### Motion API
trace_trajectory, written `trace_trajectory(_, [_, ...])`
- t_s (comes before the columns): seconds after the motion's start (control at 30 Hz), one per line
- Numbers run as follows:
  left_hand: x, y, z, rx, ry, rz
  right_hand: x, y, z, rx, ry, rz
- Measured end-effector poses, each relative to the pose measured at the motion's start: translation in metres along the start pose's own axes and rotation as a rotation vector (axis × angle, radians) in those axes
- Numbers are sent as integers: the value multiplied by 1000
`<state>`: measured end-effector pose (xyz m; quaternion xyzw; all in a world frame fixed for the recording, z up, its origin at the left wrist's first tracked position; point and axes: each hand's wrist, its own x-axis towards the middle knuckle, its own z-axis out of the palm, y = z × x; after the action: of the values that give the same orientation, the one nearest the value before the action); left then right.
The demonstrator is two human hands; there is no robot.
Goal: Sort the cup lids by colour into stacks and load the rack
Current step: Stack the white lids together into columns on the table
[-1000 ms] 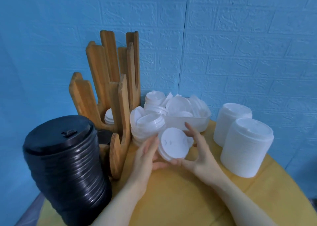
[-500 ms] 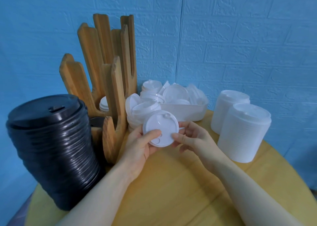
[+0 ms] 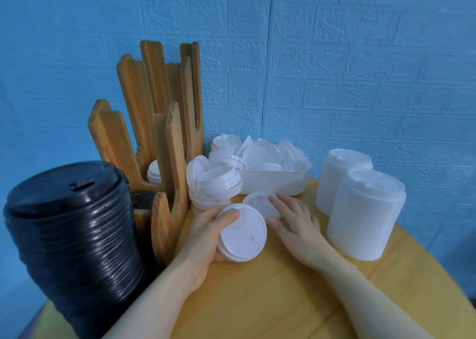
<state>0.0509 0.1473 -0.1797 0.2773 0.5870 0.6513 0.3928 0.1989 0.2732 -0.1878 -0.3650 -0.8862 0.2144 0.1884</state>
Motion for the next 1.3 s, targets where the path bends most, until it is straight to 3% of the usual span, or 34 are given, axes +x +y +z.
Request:
trace_trajectory(0.1, [0,1,1,-38,62,-10,2,8,4,-88,-8,32])
trace_trajectory(0.27, [-1,4,0,-180,107,-41,5,9,5,-82,294,-3])
trace_trajectory(0.33, [-2,4,0,-220,100,-48,5,8,3,124,397,-4])
trace_trajectory(0.47, [-2,3,3,-271,98,-42,-3,-11,-7,792,489,10])
trace_trajectory(0.63, [-3,2,7,-309,75,-10,-1,-19,-15,1344,372,250])
trace_trajectory(0.8, [-3,4,7,-359,37,31,-1,-20,-20,1691,198,304])
trace_trajectory(1.03, [-5,4,8,-441,-94,40,-3,-23,-16,1710,-42,246])
trace_trajectory(1.2, [-4,1,6,-364,-109,114,-10,-15,-16,1184,-270,130])
trace_trajectory(1.3, [-2,1,4,-308,-89,145,-12,-16,-12,1013,-288,114])
